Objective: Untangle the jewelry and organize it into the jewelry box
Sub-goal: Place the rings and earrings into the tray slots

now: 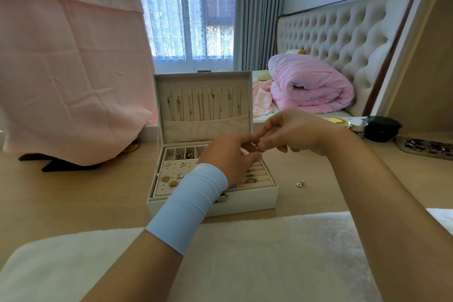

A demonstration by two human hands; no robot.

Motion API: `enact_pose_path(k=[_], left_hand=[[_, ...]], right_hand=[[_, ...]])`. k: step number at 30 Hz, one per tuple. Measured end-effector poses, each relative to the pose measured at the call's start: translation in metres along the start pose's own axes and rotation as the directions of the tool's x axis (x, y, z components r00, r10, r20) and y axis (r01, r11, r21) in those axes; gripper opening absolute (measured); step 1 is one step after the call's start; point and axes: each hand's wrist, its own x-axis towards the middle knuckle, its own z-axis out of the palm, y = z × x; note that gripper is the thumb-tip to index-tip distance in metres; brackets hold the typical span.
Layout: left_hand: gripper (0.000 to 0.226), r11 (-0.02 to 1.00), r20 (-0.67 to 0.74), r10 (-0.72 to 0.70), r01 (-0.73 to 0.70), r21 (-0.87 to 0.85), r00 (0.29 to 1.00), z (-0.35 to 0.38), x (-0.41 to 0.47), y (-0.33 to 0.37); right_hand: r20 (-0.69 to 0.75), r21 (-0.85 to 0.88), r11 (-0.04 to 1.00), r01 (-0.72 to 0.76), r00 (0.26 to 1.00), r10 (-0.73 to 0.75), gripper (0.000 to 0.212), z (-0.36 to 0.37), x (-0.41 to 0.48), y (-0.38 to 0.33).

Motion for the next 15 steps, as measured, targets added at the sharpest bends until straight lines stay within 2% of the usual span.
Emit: enact_pose_path(k=[3,8,10,12,15], left_hand=[[0.015,1.000,-0.021,-0.017,0.017,0.019,1.000,-0.002,0.001,-0.002],[0.021,0.986,0.037,-0.066,0.060,0.157,0.997,-0.005,0.000,-0.003],[0.021,0.980,0.034,-0.083,0.076,0.186,0.996,-0.009,0.001,-0.005],[0.020,0.983,0.039,-0.090,0.083,0.164,0.995,-0.012,0.002,-0.007],[0.021,0.990,0.061,-0.081,0.073,0.120,0.995,-0.014,0.002,-0.009]], right_hand=[[0.004,0.041,0.999,-0.034,0.999,0.034,0.031,0.006,0.002,-0.002],[0.060,0.033,0.994,-0.103,0.993,0.101,0.024,0.015,0.008,0.005],[0.053,-0.146,0.975,-0.169,0.983,0.178,0.021,0.011,0.010,0.015],[0.005,-0.406,0.871,-0.278,0.952,0.306,0.026,0.007,0.010,0.031],[-0.008,-0.515,0.758,-0.401,0.886,0.463,0.034,0.009,0.011,0.049]])
